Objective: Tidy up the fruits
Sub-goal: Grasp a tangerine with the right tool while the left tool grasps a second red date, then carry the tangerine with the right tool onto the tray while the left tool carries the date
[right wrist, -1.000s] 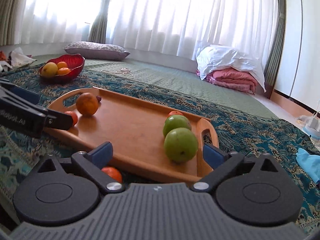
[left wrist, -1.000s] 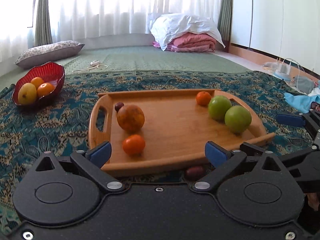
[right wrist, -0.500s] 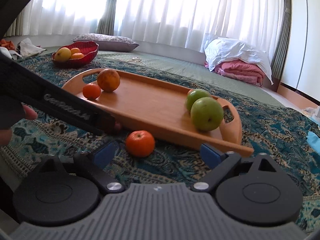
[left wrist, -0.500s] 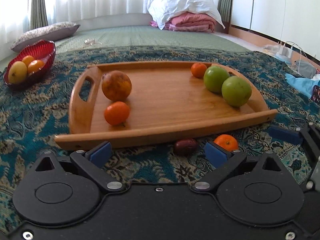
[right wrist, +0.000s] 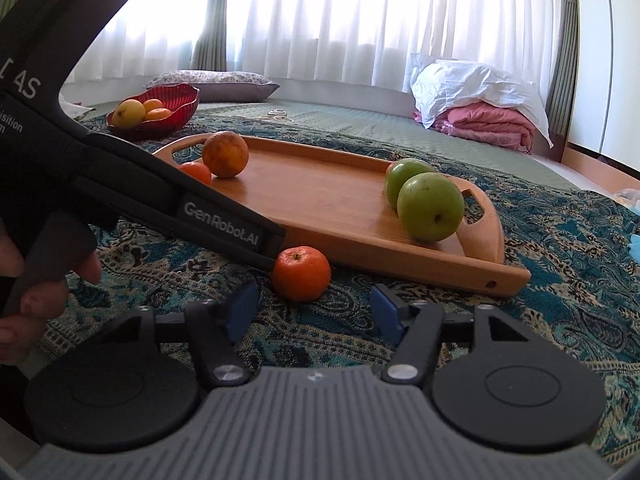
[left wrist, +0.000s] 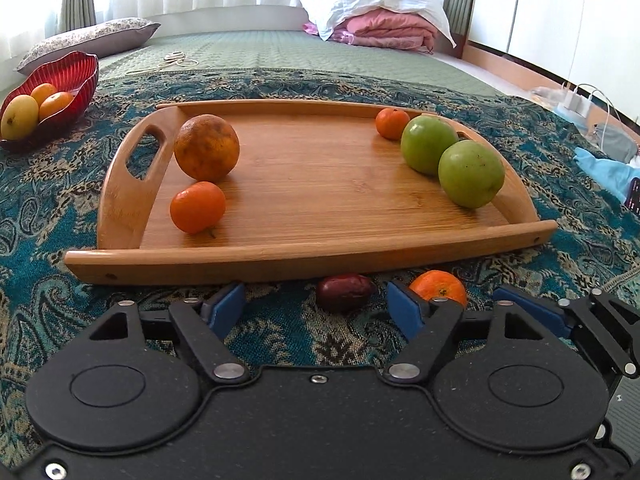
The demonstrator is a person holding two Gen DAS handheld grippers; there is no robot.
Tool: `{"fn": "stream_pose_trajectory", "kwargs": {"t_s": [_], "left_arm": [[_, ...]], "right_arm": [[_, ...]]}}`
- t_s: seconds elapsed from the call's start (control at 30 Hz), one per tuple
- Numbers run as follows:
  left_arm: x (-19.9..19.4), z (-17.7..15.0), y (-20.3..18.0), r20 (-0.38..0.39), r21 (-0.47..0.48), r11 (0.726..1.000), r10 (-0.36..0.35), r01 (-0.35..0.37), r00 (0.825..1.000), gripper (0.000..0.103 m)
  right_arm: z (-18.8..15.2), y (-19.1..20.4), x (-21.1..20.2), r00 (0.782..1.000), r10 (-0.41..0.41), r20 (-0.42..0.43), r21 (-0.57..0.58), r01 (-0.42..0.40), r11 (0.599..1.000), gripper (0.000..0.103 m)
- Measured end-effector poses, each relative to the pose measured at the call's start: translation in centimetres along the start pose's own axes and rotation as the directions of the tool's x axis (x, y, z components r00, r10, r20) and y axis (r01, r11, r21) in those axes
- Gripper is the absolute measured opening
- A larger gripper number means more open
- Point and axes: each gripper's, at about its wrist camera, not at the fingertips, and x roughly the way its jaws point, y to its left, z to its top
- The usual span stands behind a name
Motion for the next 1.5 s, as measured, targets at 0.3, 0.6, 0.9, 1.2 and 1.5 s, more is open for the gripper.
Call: {"fn": "stream_pose_trajectory", "kwargs": {"t_s": [0.3,0.6,0.9,1.2,1.5], "left_arm": [[-0.3,-0.2,0.3,0.006,-0.005,0.999,0.031,-0.031,0.999,0.053],[-0.8,-0.6,-0.1,0.030,0.015,1.000,0.025,-0.025,0.999,0.029],[-1.4,-0.8,0.9,0.038,-0.002,1.000,0.015,-0.015,0.999,0.026],[-1.8,-1.2,1.7,0.041,-0.007,1.000,0.024,-0.024,0.999,0.026],[-1.8,-1.4,1.5,0.048,0.005,1.000,0.027,-0.028,0.998,0.026]], "right_arm": [[0.2,0.4,0.3,1.000,0.013,-0.002,0.008,-0.013,1.000,0.066],[0.2,0.3,0.2,1.000,0.013,-0.001,0.022,-0.013,1.000,0.064],[0.5,-0.2,0.4,1.000,0.014,0.000,0.068,-0.014,0.998,0.060],[0.9,0.0,1.0,1.000,0.002,-0.003,0.081,-0.002,0.997,0.051],[1.1,0.8,2.0,1.000,-0.017,-0.024,0.079,0.019,0.997,0.044]]}}
